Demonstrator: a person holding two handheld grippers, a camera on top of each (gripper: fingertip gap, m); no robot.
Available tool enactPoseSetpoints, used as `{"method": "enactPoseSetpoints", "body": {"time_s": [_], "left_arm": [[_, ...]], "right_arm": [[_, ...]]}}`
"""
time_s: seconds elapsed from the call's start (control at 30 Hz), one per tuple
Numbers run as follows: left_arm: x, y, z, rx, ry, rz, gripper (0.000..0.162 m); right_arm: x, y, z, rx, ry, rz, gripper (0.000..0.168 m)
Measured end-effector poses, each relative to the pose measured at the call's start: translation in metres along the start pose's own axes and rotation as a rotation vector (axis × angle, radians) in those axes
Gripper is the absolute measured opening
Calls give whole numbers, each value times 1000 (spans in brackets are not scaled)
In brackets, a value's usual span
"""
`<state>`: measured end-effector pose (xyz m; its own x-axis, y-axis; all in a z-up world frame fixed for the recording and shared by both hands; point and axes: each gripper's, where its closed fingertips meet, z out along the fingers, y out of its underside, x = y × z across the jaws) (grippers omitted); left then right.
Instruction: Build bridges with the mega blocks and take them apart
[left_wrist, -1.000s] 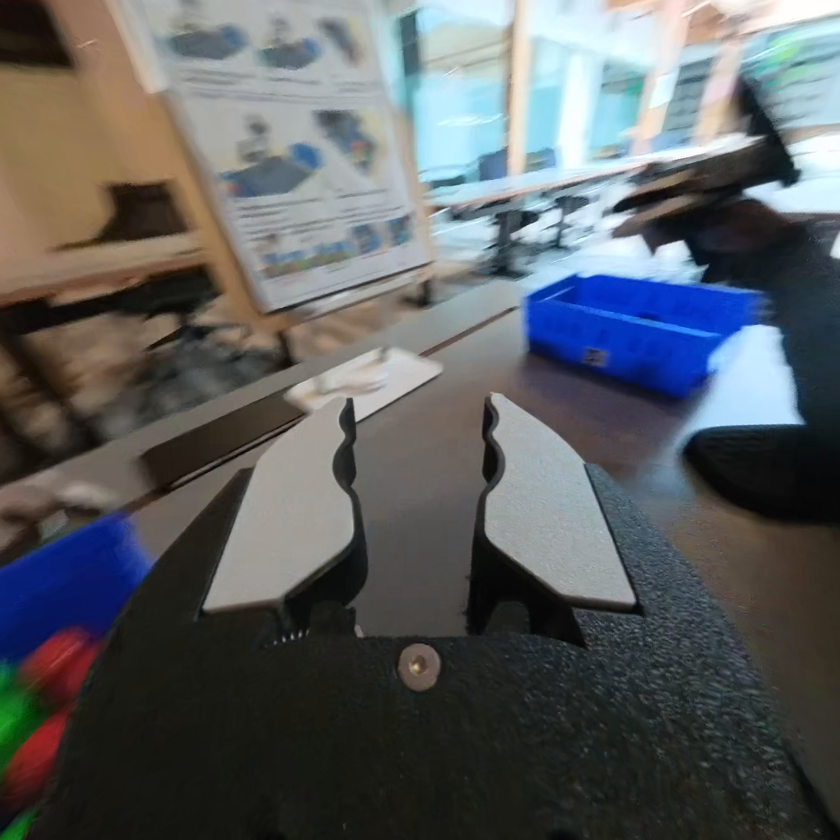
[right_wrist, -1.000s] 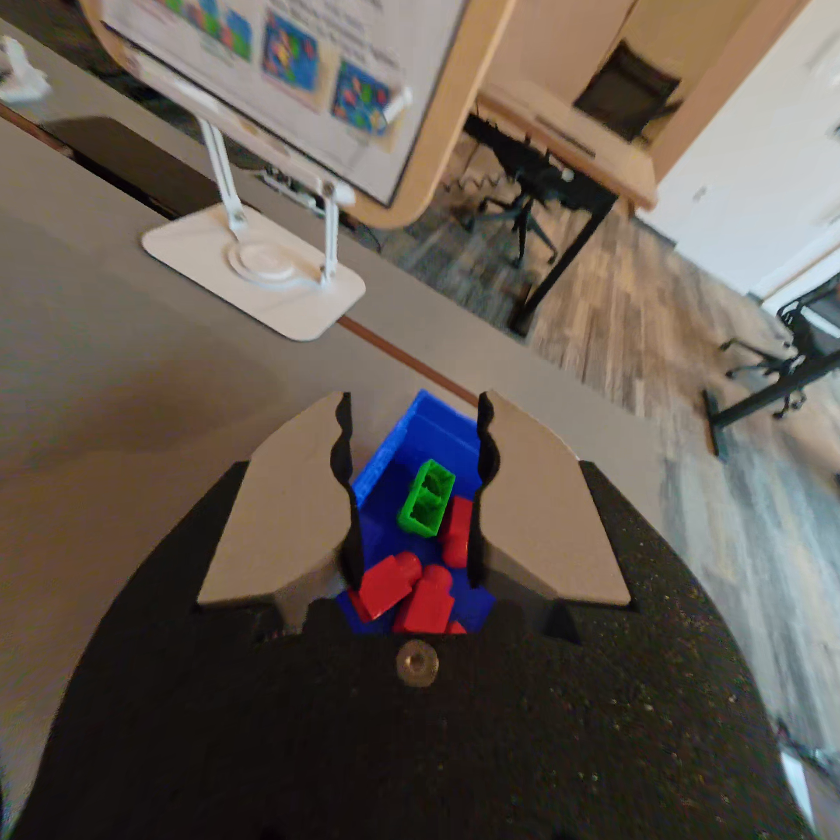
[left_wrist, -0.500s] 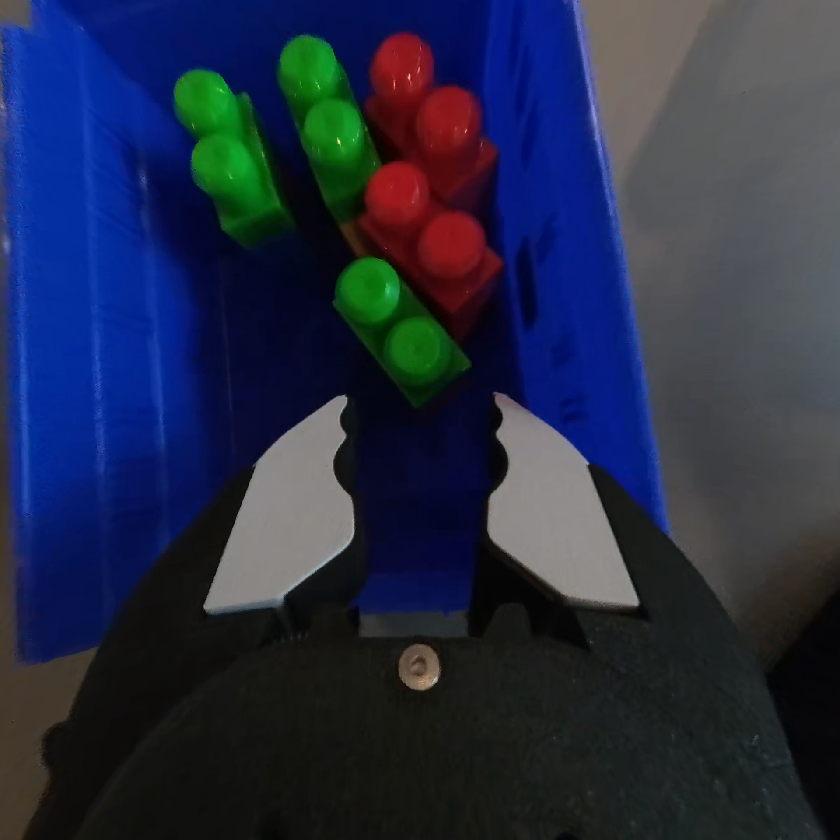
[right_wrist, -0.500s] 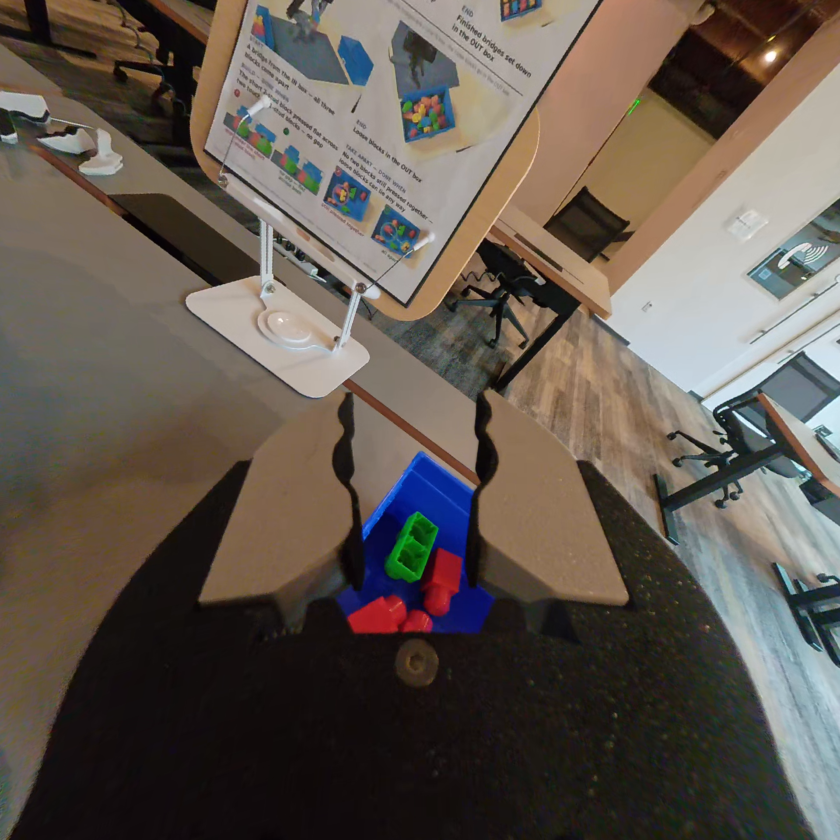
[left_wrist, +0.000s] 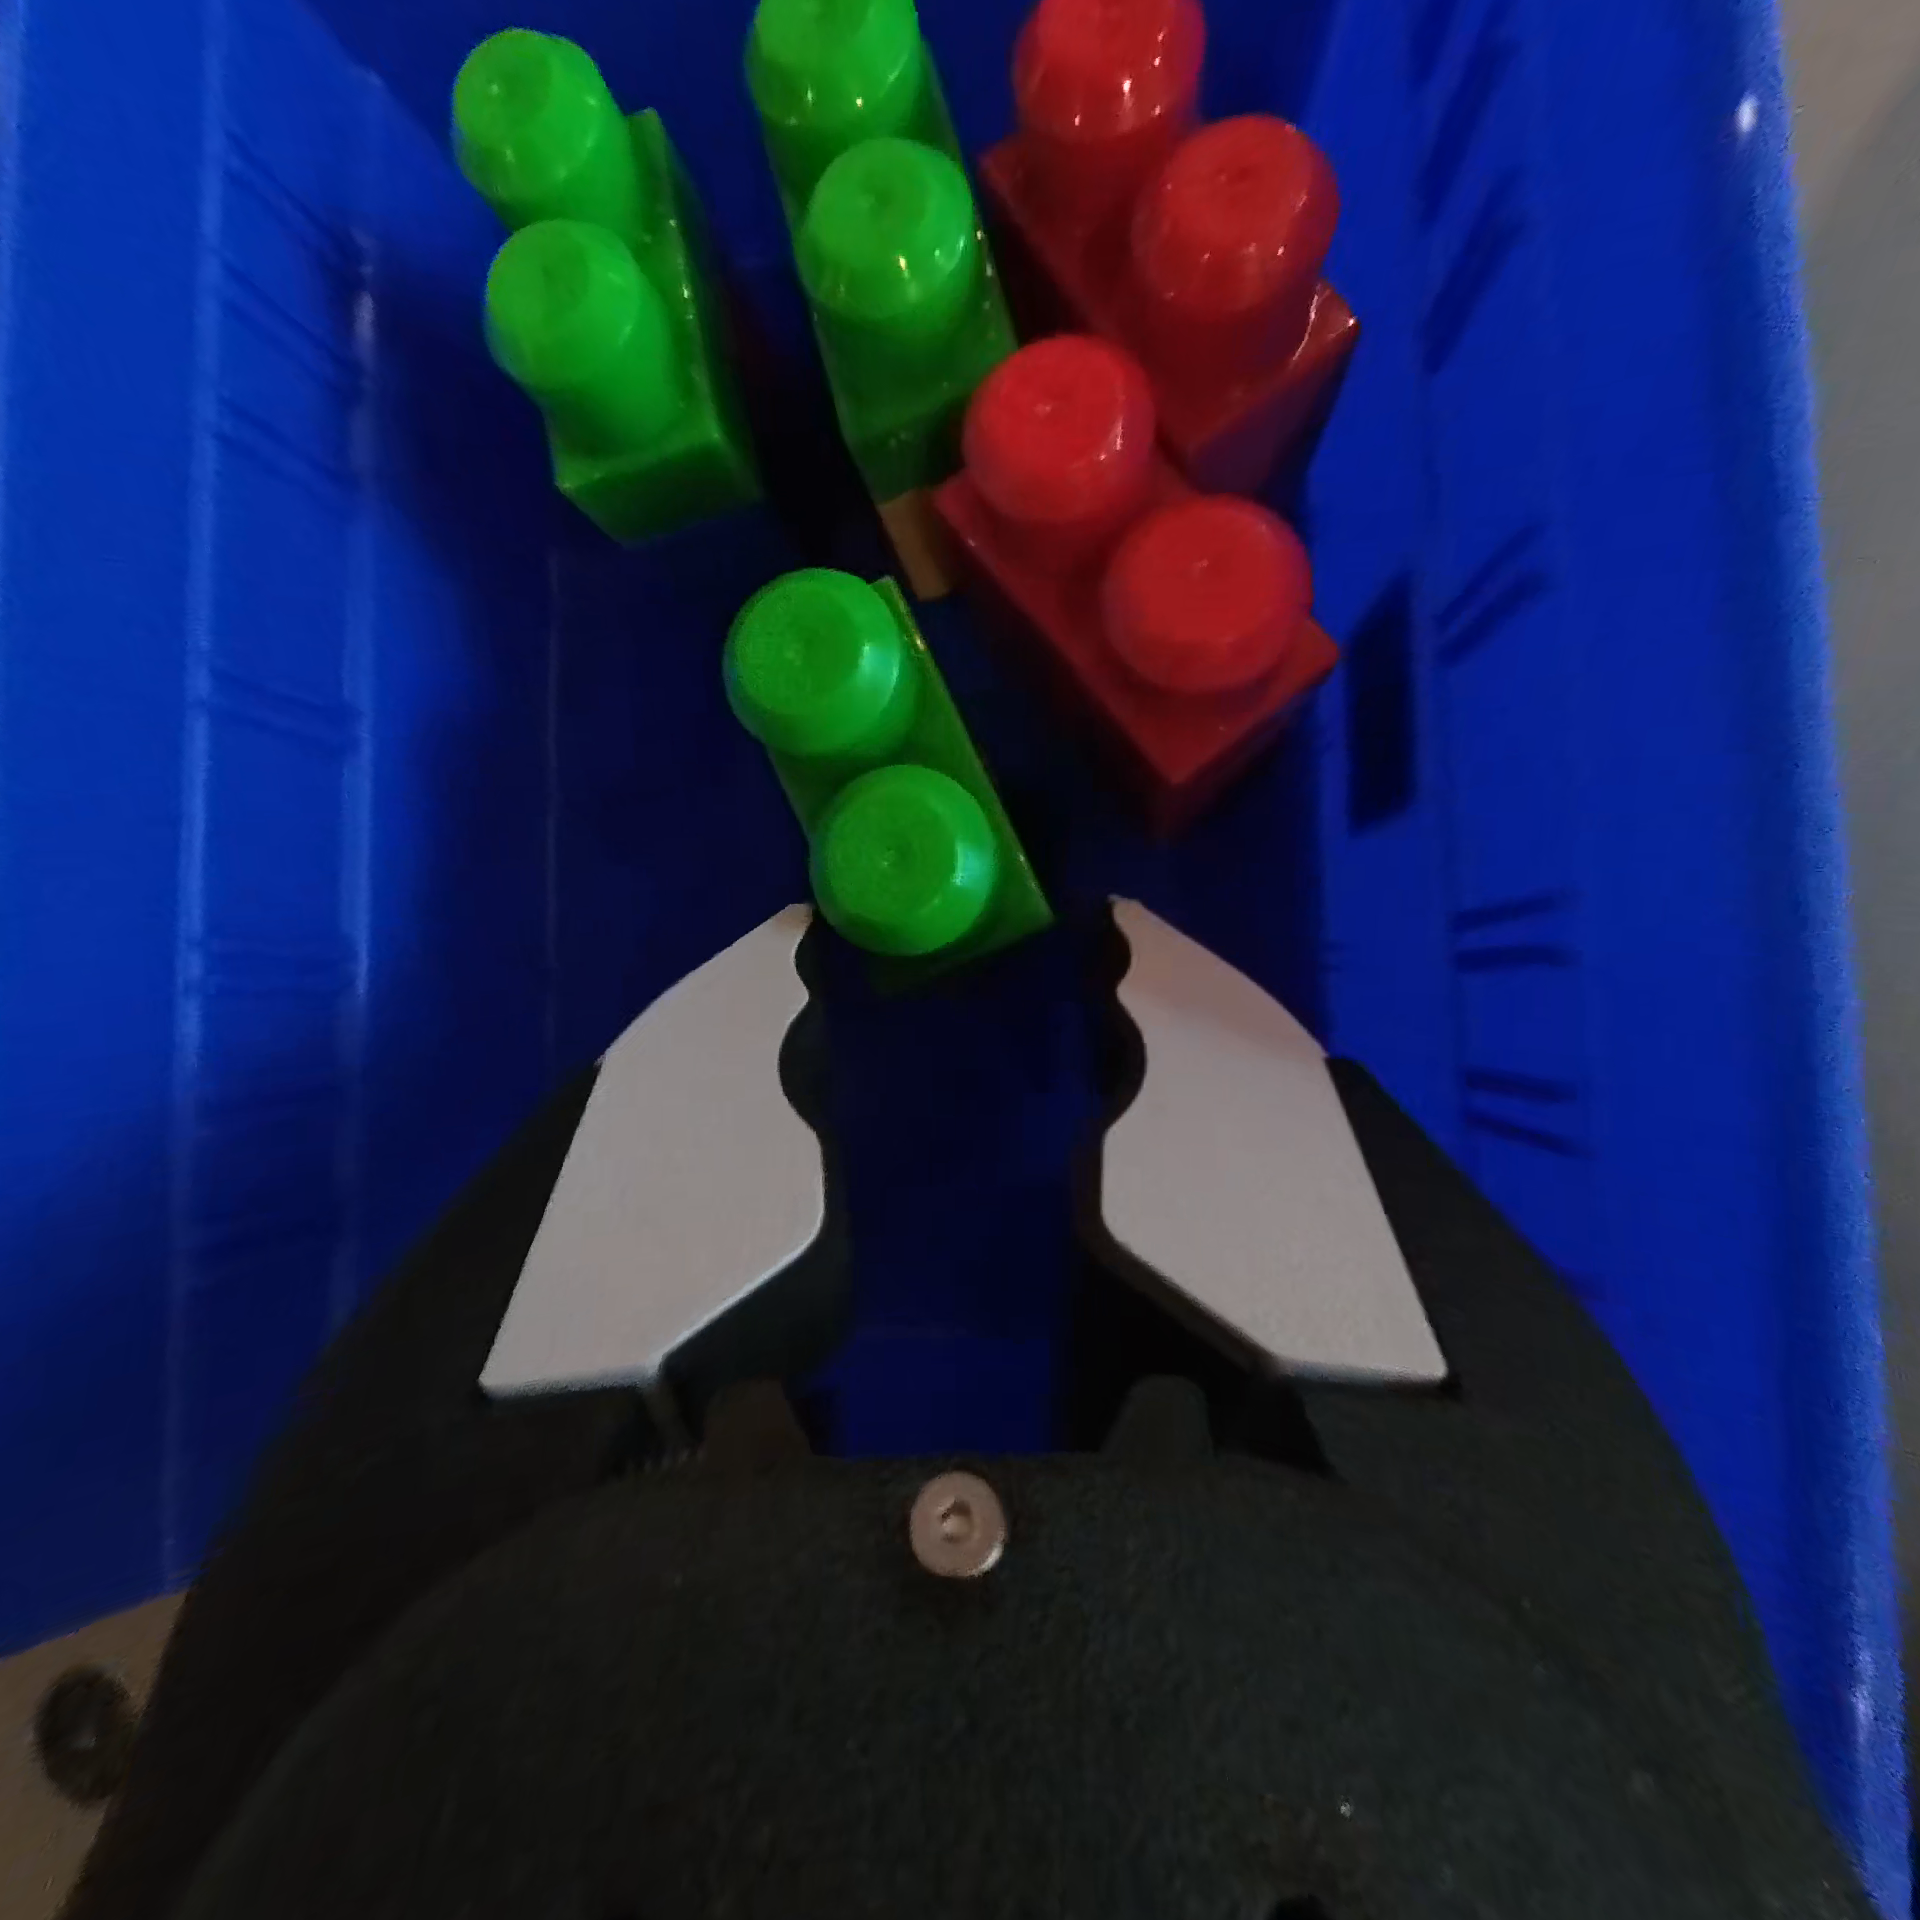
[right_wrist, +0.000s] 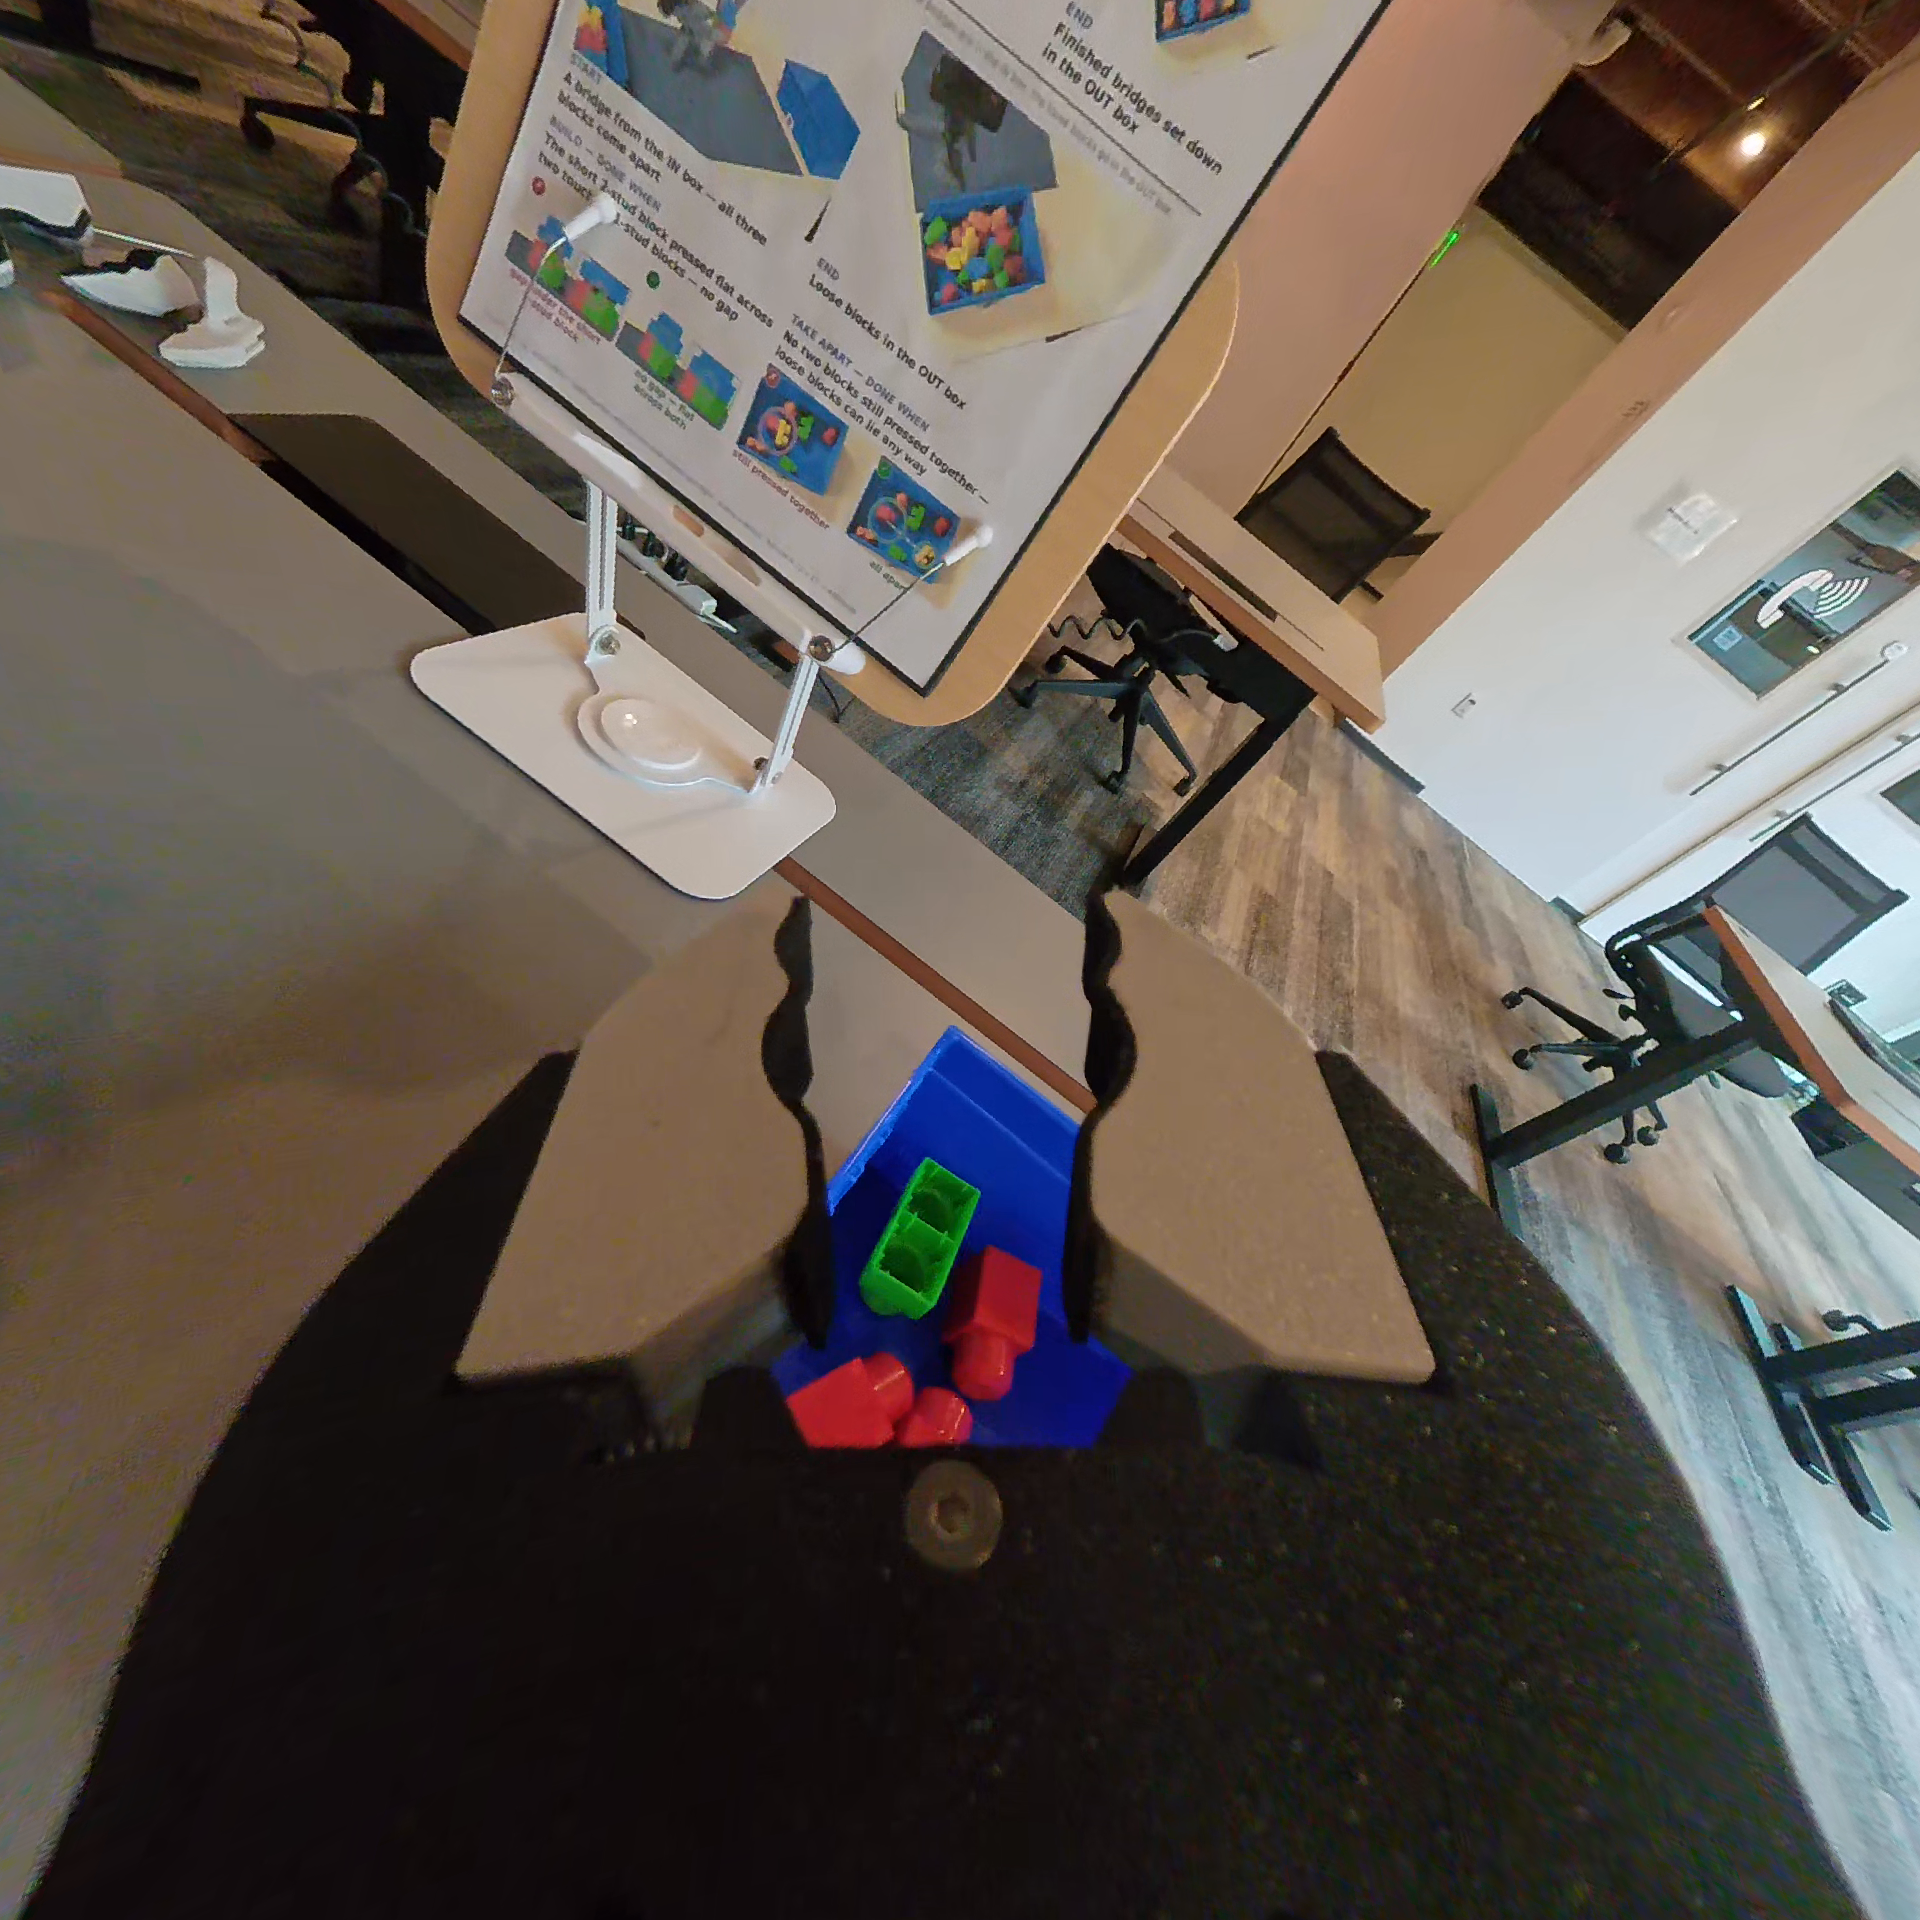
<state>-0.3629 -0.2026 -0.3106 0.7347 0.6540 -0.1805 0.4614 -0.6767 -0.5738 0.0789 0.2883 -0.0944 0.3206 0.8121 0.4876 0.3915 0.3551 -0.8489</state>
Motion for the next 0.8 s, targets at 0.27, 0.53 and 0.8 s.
{"method": "enactPoseSetpoints", "body": {"time_s": [0.27,0.53,0.8], "left_arm": [[-8,-11,9,-32,22,-3,52],[-17,-22,19,-40,34,-51,43],[-18,-36,-13,209,144,-139,41]], "right_arm": [[-8,1,5,-23,-13,-48,50],[-11,4,9,-55,-13,-87,50],[-26,-2,15,-43,-55,-110,50]]}}
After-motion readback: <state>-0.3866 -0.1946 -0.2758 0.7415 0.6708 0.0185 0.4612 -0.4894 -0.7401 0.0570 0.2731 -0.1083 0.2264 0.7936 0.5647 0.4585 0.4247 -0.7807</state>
